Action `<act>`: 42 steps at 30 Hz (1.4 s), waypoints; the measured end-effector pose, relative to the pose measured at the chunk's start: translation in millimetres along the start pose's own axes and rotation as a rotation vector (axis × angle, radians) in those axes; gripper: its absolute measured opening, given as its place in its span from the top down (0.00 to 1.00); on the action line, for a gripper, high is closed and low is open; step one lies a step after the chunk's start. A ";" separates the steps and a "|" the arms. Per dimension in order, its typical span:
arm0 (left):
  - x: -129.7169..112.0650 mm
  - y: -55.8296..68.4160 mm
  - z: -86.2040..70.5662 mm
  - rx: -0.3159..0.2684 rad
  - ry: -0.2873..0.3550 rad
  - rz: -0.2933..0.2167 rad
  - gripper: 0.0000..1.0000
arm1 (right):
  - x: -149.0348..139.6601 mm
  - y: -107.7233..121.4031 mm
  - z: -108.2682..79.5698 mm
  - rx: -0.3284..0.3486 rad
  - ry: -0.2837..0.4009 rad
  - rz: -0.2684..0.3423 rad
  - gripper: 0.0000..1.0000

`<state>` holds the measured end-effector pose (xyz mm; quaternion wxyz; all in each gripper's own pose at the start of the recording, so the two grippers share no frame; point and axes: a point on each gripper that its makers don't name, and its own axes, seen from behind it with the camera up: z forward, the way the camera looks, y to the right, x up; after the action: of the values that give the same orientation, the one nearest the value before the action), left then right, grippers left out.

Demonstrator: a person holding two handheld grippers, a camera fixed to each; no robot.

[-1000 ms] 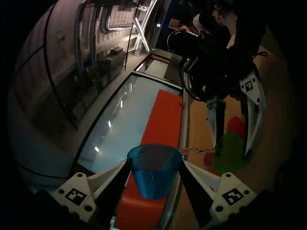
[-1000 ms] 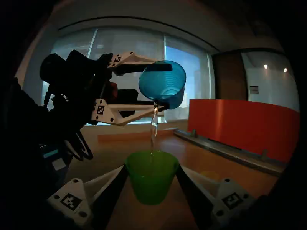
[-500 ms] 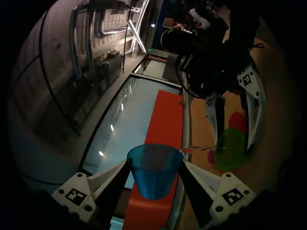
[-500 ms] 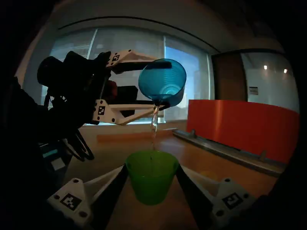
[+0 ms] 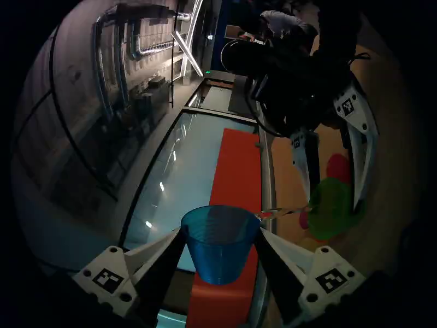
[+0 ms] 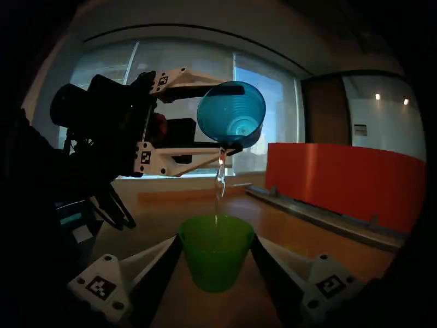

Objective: Pour water

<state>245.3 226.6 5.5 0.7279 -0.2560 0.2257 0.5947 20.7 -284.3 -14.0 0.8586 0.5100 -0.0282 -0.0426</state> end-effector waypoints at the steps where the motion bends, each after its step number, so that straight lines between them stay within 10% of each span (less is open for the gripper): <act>1: 0.2 -0.6 -0.1 0.001 0.000 0.006 0.14 | -0.1 0.0 0.0 0.000 0.000 0.000 0.09; 42: 16.3 -3.3 -1.7 0.033 0.009 0.216 0.14 | -0.4 2.0 -0.8 -0.005 0.003 -0.003 0.09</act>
<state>251.6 237.2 -5.7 0.6627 -0.2208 0.2652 0.6646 20.5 -282.6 -12.7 0.8598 0.5082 -0.0263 -0.0431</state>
